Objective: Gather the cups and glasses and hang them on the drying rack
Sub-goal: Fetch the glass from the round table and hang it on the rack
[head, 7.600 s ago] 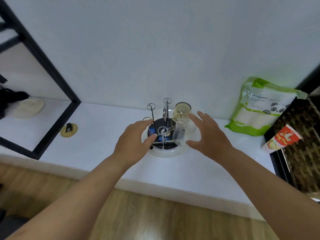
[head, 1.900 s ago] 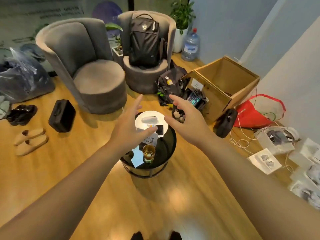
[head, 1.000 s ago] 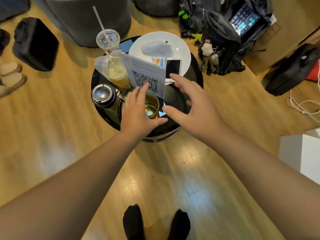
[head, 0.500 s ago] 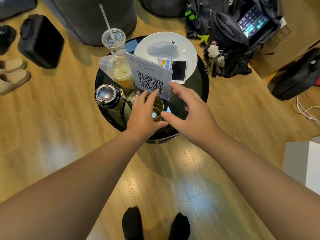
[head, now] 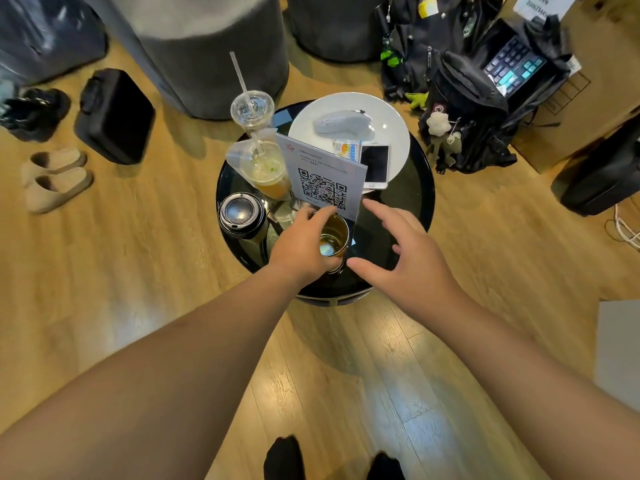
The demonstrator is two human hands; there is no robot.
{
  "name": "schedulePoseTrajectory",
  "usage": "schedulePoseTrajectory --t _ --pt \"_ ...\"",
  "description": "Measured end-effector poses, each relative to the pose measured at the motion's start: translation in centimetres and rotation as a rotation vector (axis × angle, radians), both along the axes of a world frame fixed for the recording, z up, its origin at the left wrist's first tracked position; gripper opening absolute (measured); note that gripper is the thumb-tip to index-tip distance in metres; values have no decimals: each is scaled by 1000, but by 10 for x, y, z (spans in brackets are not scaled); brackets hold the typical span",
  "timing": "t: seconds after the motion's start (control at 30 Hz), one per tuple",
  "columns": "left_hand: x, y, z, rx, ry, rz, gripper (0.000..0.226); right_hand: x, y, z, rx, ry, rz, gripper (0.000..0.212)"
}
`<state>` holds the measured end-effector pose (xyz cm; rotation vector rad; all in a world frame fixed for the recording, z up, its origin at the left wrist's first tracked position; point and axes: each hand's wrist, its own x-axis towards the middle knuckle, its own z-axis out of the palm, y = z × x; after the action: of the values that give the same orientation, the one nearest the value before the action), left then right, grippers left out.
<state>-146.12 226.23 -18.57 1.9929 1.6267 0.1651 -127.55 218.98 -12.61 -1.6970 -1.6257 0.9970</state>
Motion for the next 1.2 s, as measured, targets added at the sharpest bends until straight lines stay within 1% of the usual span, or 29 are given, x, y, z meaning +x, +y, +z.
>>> schedulePoseTrajectory --t 0.1,0.2,0.33,0.43,0.53,0.6,0.73,0.87,0.93,1.1,1.2 --pt "-5 -3 12 26 -23 -4 99 0 -2 7 -21 -3 -8 89" --pt "-7 -3 38 61 -71 -14 98 0 -2 19 -43 -9 -14 96" --pt "-6 4 103 134 -108 -49 97 -4 4 46 -51 24 -9 103" --pt "-3 10 167 216 -107 -74 97 -8 15 85 -33 67 -6 110" --pt "0 12 235 309 -81 -94 97 -11 28 136 19 91 10 115" --pt "2 10 292 355 -62 -98 95 -12 35 186 50 133 20 115" --pt "2 -1 412 432 -45 -87 88 -16 40 292 183 236 73 107" --pt "-4 -28 525 535 -52 -49 89 -27 30 396 302 315 92 98" --pt "-11 -44 576 566 -53 -34 89 -37 22 442 354 340 112 97" --pt "-52 -96 678 586 -76 56 95 -78 -3 539 459 408 233 94" --pt "-94 -135 720 598 -191 176 98 -121 -20 584 498 437 316 88"
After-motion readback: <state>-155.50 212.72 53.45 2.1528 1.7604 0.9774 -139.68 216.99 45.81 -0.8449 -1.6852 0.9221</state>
